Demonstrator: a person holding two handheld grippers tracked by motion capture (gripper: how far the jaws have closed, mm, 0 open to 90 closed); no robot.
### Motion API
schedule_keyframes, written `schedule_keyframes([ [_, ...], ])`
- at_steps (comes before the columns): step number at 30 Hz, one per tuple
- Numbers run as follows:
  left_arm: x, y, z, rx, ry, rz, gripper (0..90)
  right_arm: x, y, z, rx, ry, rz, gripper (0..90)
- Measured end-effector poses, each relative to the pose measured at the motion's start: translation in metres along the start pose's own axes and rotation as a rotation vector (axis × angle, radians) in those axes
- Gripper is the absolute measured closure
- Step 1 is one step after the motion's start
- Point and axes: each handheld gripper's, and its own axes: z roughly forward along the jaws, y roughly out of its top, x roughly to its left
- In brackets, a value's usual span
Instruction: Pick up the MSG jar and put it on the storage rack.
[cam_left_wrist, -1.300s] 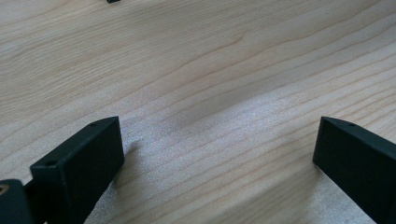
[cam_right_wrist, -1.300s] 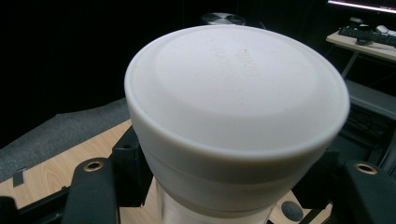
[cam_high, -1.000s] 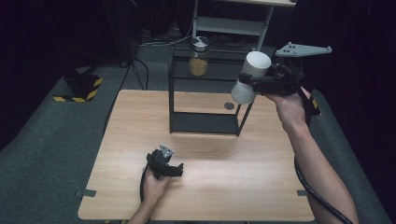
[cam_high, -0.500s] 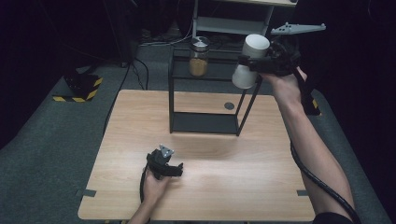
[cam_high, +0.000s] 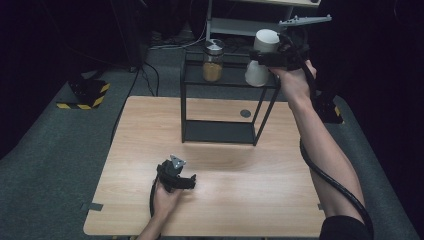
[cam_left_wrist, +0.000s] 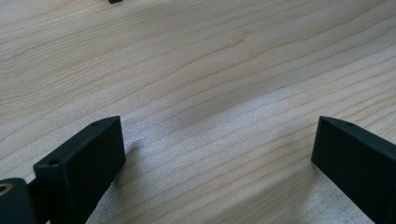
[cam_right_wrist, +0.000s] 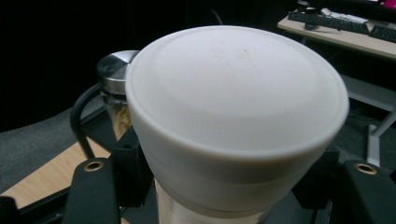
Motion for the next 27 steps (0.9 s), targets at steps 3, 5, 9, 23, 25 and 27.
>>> schedule_keyframes([
  [3,0.000,0.000,0.000,0.001,-0.001,0.000,2.8,0.001,0.002,0.009,0.006,-0.014,0.015,34.6],
  [5,0.001,0.000,0.000,0.000,-0.002,-0.001,2.8,0.001,0.003,0.014,0.012,-0.022,0.029,34.6],
  [9,0.002,-0.001,0.000,-0.003,-0.006,-0.006,2.9,0.002,0.008,0.025,0.032,-0.050,0.030,34.6],
  [23,0.002,-0.001,0.000,-0.003,-0.006,-0.007,2.8,-0.004,0.012,0.045,0.055,-0.085,0.059,34.6],
  [25,0.003,-0.001,-0.001,-0.004,-0.009,-0.010,2.8,-0.005,0.012,0.046,0.059,-0.091,0.062,34.6],
  [27,0.003,-0.001,-0.001,-0.005,-0.010,-0.011,2.8,-0.008,0.012,0.048,0.059,-0.081,0.080,34.5],
])
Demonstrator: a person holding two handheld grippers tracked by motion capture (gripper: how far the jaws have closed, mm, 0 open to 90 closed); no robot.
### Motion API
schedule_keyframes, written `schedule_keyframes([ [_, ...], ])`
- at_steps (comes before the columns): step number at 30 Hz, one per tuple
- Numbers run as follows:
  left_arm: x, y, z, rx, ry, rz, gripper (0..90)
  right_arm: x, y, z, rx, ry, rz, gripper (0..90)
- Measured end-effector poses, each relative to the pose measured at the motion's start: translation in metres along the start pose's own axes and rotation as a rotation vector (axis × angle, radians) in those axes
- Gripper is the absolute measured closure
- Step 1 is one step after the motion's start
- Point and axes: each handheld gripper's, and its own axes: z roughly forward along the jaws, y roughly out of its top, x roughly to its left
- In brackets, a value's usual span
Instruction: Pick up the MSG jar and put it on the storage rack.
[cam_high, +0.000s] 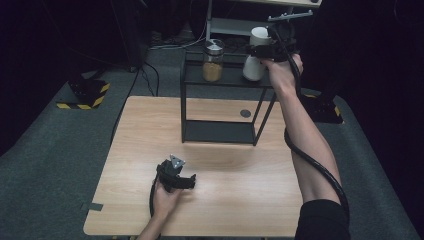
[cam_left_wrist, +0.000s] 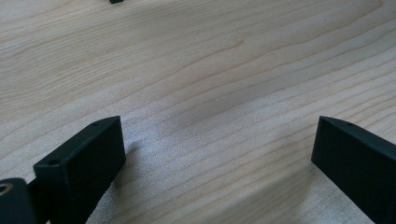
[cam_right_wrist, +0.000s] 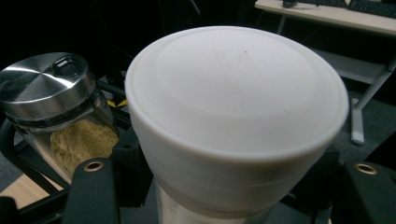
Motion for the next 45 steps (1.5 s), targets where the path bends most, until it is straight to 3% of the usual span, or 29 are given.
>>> schedule_keyframes([
  [9,0.000,0.000,0.000,0.001,0.001,0.001,2.9,-0.002,0.000,0.008,0.031,-0.006,0.001,34.6],
  [20,-0.002,0.001,0.000,0.006,0.009,0.010,2.9,-0.006,-0.011,0.007,-0.006,0.012,-0.022,34.6],
  [35,-0.003,0.001,0.000,0.008,0.011,0.013,2.9,-0.005,-0.011,0.007,-0.007,0.012,-0.022,33.4],
  [45,-0.003,0.001,0.000,0.008,0.010,0.012,2.9,-0.007,-0.018,0.000,-0.051,0.033,-0.022,15.5],
])
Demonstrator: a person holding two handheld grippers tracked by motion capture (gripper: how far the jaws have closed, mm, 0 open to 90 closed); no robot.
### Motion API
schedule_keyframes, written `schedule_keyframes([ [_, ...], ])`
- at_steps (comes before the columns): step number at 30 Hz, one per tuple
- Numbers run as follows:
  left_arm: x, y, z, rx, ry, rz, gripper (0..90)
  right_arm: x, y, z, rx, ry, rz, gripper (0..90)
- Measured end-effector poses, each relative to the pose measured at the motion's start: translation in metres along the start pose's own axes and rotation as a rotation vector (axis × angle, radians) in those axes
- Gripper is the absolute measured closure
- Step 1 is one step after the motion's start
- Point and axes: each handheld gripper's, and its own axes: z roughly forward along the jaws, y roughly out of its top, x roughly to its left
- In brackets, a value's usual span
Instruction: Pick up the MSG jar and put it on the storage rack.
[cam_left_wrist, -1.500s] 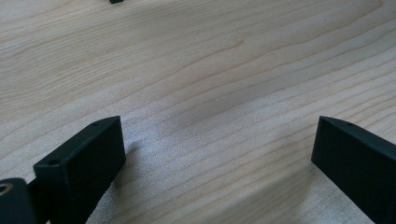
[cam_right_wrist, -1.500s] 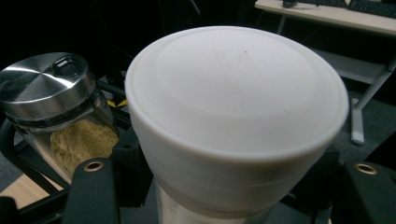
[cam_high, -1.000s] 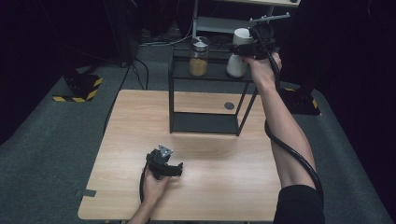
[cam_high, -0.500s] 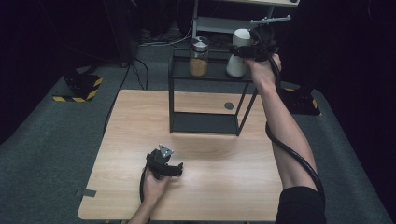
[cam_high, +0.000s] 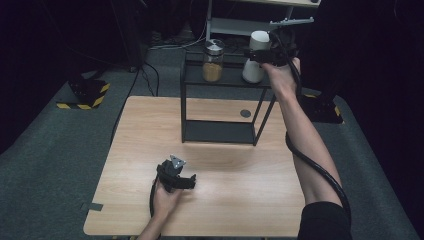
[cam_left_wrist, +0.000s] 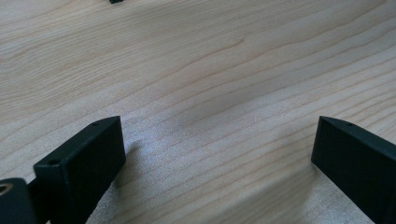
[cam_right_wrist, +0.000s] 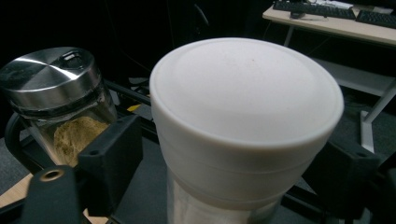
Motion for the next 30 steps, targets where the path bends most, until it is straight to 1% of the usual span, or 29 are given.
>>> schedule_keyframes([
  [4,0.000,0.000,0.000,-0.002,-0.001,-0.003,2.9,0.004,-0.001,-0.003,-0.005,-0.013,-0.011,10.0],
  [10,0.001,-0.001,0.000,-0.004,-0.002,-0.005,2.9,0.003,-0.007,-0.010,-0.028,-0.015,-0.011,8.3],
  [15,0.000,-0.001,0.000,-0.006,-0.002,-0.008,2.9,-0.002,-0.018,-0.021,-0.068,0.003,0.008,8.4],
  [19,0.000,0.000,0.000,-0.003,0.000,-0.003,2.9,-0.008,-0.027,-0.028,-0.082,0.013,0.021,8.5],
  [21,0.000,0.000,0.000,-0.002,0.001,-0.002,2.9,-0.011,-0.029,-0.030,-0.081,0.021,0.020,8.7],
  [24,0.000,0.000,0.000,-0.001,0.001,-0.001,2.9,-0.013,-0.033,-0.032,-0.072,0.029,0.004,8.7],
  [30,-0.001,0.000,0.000,0.000,0.003,0.001,2.9,-0.016,-0.045,-0.039,-0.081,0.051,-0.009,8.8],
])
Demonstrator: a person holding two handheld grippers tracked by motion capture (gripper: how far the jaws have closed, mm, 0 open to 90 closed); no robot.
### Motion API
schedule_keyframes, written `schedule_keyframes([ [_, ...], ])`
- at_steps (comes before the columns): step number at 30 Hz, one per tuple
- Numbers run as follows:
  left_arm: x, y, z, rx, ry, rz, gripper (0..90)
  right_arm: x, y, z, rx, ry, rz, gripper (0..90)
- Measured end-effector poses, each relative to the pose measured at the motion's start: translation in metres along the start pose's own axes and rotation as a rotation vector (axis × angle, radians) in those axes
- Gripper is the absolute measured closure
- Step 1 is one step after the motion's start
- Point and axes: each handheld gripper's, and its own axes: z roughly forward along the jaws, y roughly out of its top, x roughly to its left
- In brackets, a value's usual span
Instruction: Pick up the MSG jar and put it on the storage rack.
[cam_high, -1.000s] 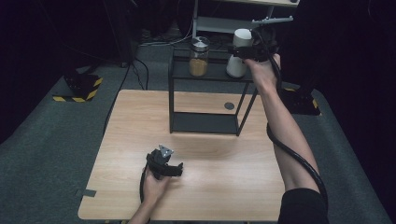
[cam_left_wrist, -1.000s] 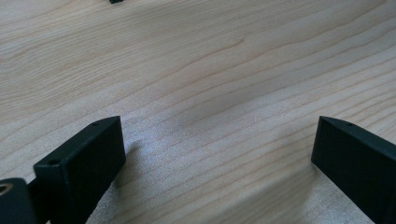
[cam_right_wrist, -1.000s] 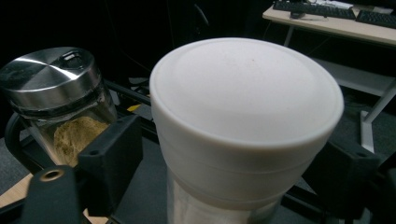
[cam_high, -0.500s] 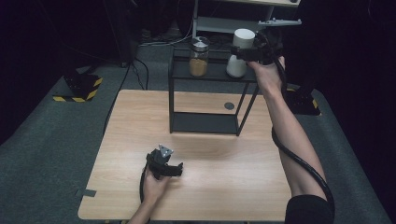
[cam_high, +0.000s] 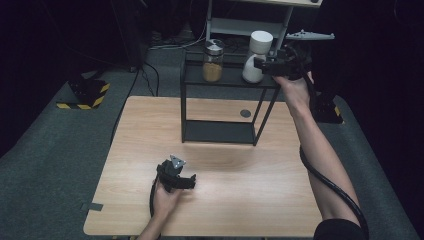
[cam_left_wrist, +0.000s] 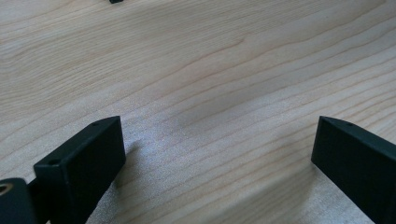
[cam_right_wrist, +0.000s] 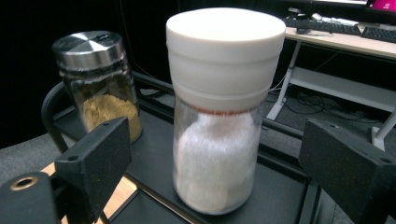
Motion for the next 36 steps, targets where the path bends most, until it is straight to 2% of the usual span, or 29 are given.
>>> schedule_keyframes([
  [4,0.000,0.000,0.000,0.000,-0.001,0.000,2.9,-0.003,-0.012,-0.009,-0.021,0.018,0.003,8.8],
  [7,0.000,0.000,0.000,0.000,-0.001,0.000,2.8,-0.007,-0.024,-0.016,-0.043,0.044,0.025,8.9],
  [19,0.000,0.000,0.000,0.000,0.001,0.001,2.8,-0.016,-0.061,-0.041,-0.082,0.070,0.046,9.1],
  [22,0.000,0.000,0.000,0.001,0.001,0.002,2.8,-0.016,-0.070,-0.046,-0.078,0.070,0.039,9.3],
  [27,-0.001,0.000,0.000,0.002,0.002,0.003,2.7,-0.012,-0.084,-0.054,-0.070,0.059,0.052,10.5],
  [36,-0.001,0.000,0.000,0.001,0.003,0.002,2.7,-0.004,-0.119,-0.064,-0.057,0.080,0.045,10.2],
])
